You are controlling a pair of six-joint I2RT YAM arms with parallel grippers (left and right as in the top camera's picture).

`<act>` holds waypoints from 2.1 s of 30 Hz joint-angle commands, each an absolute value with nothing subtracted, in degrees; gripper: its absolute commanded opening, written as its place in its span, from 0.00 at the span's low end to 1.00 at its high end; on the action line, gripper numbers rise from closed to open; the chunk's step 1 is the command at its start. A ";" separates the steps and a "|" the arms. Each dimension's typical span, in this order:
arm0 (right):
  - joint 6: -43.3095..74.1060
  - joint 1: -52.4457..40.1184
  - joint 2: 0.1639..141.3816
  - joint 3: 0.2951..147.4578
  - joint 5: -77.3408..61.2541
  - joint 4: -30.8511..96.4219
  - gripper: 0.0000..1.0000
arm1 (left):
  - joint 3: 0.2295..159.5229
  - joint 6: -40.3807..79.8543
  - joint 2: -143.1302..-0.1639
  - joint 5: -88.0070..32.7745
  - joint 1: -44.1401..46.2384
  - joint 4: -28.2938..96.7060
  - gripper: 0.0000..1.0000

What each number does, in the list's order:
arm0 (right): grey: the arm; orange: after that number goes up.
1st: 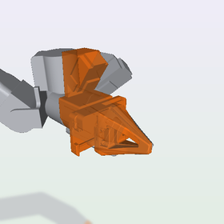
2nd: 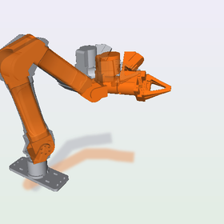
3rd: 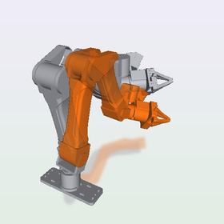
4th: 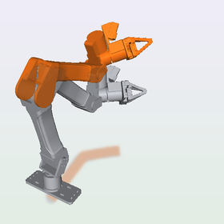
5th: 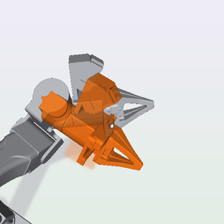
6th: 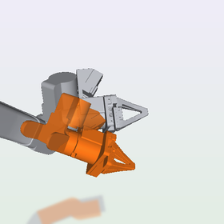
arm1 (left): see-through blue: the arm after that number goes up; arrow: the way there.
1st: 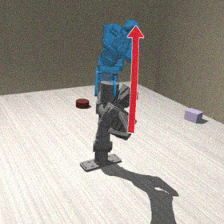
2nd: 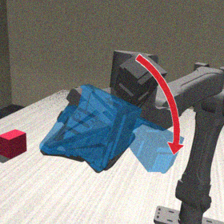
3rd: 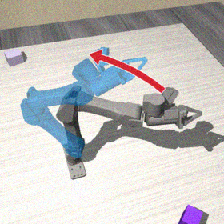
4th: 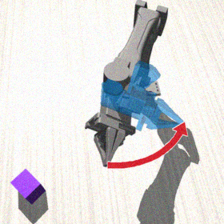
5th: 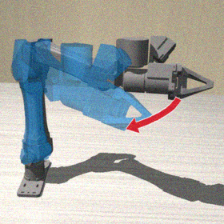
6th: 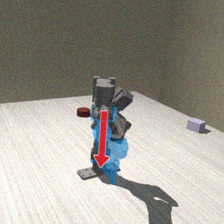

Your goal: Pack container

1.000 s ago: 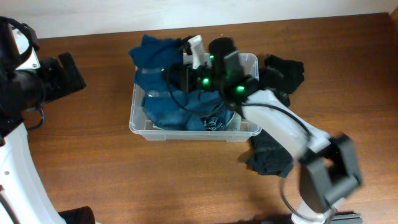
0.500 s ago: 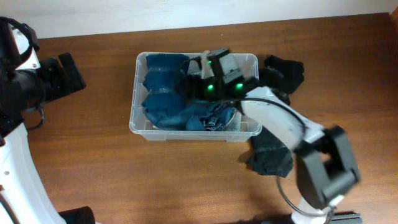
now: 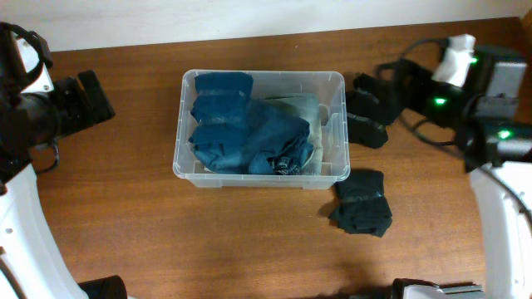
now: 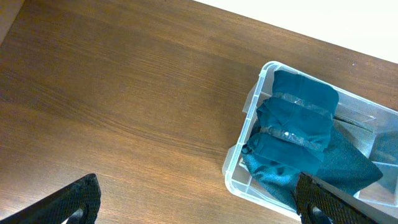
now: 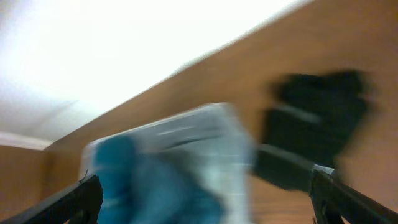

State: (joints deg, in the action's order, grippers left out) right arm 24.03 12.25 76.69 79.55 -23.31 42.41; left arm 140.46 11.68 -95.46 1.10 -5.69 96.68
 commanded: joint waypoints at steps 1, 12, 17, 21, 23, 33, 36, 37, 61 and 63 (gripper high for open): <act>21.19 18.98 83.90 79.31 -20.95 45.30 0.99 | 140.51 12.14 -95.11 1.50 -5.96 96.68 0.99; 17.34 21.43 111.18 79.31 -35.24 41.67 0.98 | 140.51 12.14 -95.11 1.50 -5.96 96.68 0.99; 18.46 19.22 116.84 79.31 -37.74 36.47 0.99 | 140.51 12.14 -95.11 1.50 -5.96 96.68 0.99; 19.33 16.58 119.59 79.31 -37.74 32.80 0.91 | 140.51 12.14 -95.11 1.50 -5.96 96.68 0.99; 19.31 15.35 119.68 79.31 -37.19 31.29 0.75 | 140.51 12.14 -95.11 1.50 -5.96 96.68 0.99; 21.43 14.98 115.24 79.79 -36.45 35.62 0.08 | 140.51 12.14 -95.11 1.52 -5.96 96.68 1.00; 19.75 15.03 108.40 79.79 -36.47 38.06 0.07 | 140.51 12.14 -95.11 1.50 -5.96 96.68 0.99; 19.00 14.92 105.41 79.79 -36.47 38.89 0.07 | 140.51 12.14 -95.11 1.50 -5.96 96.68 0.99; 11.31 -9.89 76.16 79.83 -38.17 37.10 0.04 | 140.51 12.14 -95.11 1.50 -5.96 96.68 0.99; 6.44 -11.57 80.12 79.83 -39.68 36.77 0.04 | 140.51 12.14 -95.11 1.50 -5.96 96.68 0.99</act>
